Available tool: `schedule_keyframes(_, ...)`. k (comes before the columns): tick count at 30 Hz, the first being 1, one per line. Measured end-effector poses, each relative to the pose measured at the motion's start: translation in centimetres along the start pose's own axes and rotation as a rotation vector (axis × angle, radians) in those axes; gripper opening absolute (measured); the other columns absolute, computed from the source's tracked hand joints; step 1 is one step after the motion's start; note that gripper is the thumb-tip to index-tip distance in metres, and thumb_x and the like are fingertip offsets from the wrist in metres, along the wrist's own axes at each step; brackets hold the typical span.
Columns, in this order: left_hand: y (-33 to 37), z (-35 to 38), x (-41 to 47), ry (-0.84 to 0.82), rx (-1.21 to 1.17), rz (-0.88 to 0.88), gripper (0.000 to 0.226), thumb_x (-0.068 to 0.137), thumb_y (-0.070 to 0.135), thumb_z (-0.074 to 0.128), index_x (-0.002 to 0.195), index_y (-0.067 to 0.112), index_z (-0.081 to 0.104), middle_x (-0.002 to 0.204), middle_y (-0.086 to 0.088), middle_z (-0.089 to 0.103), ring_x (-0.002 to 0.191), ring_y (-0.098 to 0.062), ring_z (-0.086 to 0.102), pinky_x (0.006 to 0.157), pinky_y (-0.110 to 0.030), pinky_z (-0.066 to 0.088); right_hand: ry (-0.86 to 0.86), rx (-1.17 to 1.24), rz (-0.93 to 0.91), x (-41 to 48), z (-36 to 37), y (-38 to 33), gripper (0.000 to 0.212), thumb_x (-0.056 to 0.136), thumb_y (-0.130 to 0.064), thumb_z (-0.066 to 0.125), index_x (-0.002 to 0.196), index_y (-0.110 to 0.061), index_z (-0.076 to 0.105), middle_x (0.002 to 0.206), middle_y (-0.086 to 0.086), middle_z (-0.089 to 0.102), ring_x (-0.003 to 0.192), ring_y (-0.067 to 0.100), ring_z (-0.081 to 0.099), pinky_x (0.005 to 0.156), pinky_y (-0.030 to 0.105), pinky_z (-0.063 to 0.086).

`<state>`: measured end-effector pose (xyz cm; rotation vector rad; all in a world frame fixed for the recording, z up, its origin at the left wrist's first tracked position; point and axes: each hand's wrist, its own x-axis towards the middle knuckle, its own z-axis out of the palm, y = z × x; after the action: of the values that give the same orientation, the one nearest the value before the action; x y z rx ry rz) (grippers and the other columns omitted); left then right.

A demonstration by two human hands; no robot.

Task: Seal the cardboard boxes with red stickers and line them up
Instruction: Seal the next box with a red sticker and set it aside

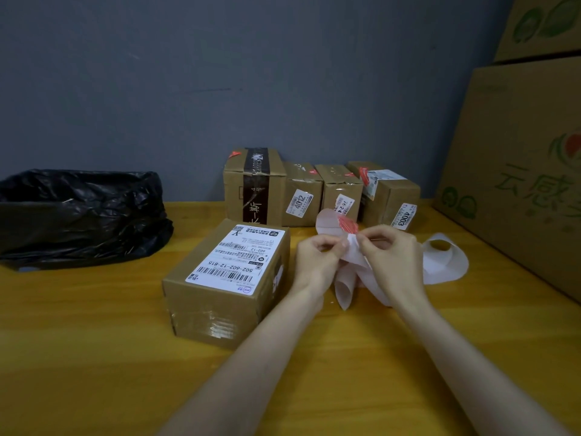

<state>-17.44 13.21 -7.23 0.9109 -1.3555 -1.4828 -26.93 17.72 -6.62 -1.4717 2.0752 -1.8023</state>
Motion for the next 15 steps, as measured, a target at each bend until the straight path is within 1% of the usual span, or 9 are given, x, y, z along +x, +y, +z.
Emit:
schedule_keyframes(2, -0.2, 0.0, 0.3, 0.030, 0.012, -0.022, 0.018, 0.090, 0.008, 0.059, 0.075, 0.016, 0.064, 0.092, -0.011, 0.068, 0.096, -0.028, 0.065, 0.089, -0.040, 0.053, 0.028, 0.134, 0.123, 0.2, -0.1, 0.0, 0.011, 0.082, -0.006, 0.064, 0.076, -0.013, 0.071, 0.072, -0.006, 0.066, 0.070, 0.007, 0.063, 0.066, 0.021, 0.052)
schedule_keyframes(4, -0.2, 0.2, 0.3, 0.047, 0.009, -0.039, 0.017, 0.092, 0.008, 0.056, 0.077, 0.013, 0.061, 0.093, -0.014, 0.067, 0.096, -0.029, 0.066, 0.087, -0.041, 0.054, 0.052, 0.320, 0.275, 0.3, -0.3, -0.2, 0.014, 0.084, -0.003, 0.061, 0.075, -0.011, 0.068, 0.078, 0.005, 0.068, 0.072, 0.016, 0.066, 0.067, 0.026, 0.056)
schedule_keyframes(7, -0.5, 0.2, 0.3, 0.091, 0.010, -0.035, 0.017, 0.091, 0.004, 0.054, 0.080, 0.017, 0.054, 0.095, -0.017, 0.067, 0.093, -0.031, 0.066, 0.082, -0.045, 0.056, 0.085, 0.556, 0.462, 0.4, -0.6, -0.6, 0.016, 0.090, -0.001, 0.055, 0.078, -0.010, 0.061, 0.085, 0.013, 0.066, 0.075, 0.019, 0.066, 0.063, 0.021, 0.057)
schedule_keyframes(9, -0.8, -0.1, 0.4, 0.113, 0.082, 0.033, 0.027, 0.088, -0.002, 0.052, 0.081, 0.023, 0.048, 0.089, -0.017, 0.067, 0.089, -0.031, 0.067, 0.079, -0.049, 0.056, 0.117, 0.613, 0.530, 0.5, -0.7, -0.6, 0.017, 0.093, -0.004, 0.050, 0.079, -0.010, 0.057, 0.090, 0.015, 0.064, 0.080, 0.022, 0.066, 0.066, 0.025, 0.056)
schedule_keyframes(11, -0.9, -0.4, 0.4, 0.110, 0.173, 0.118, 0.035, 0.085, -0.010, 0.047, 0.080, 0.025, 0.047, 0.081, -0.012, 0.064, 0.086, -0.029, 0.066, 0.073, -0.047, 0.058, 0.168, 0.618, 0.575, 0.7, -0.9, -0.4, 0.016, 0.095, -0.007, 0.047, 0.081, -0.011, 0.054, 0.095, 0.014, 0.063, 0.084, 0.024, 0.064, 0.066, 0.026, 0.054)
schedule_keyframes(13, -0.7, -0.6, 0.3, 0.130, 0.240, 0.165, 0.037, 0.085, -0.013, 0.046, 0.077, 0.022, 0.054, 0.080, -0.005, 0.060, 0.085, -0.024, 0.063, 0.070, -0.042, 0.059, 0.239, 0.602, 0.594, 1.0, -1.2, -0.2, 0.010, 0.096, -0.010, 0.044, 0.090, -0.010, 0.052, 0.096, 0.009, 0.060, 0.080, 0.020, 0.061, 0.065, 0.025, 0.050)
schedule_keyframes(15, -0.7, -0.6, 0.4, 0.152, 0.276, 0.162, 0.033, 0.085, -0.012, 0.047, 0.078, 0.016, 0.063, 0.079, 0.004, 0.058, 0.085, -0.019, 0.061, 0.072, -0.040, 0.059, 0.322, 0.597, 0.610, 1.3, -1.5, 0.1, 0.007, 0.097, -0.013, 0.042, 0.096, -0.013, 0.049, 0.088, 0.004, 0.057, 0.071, 0.013, 0.054, 0.061, 0.023, 0.046)
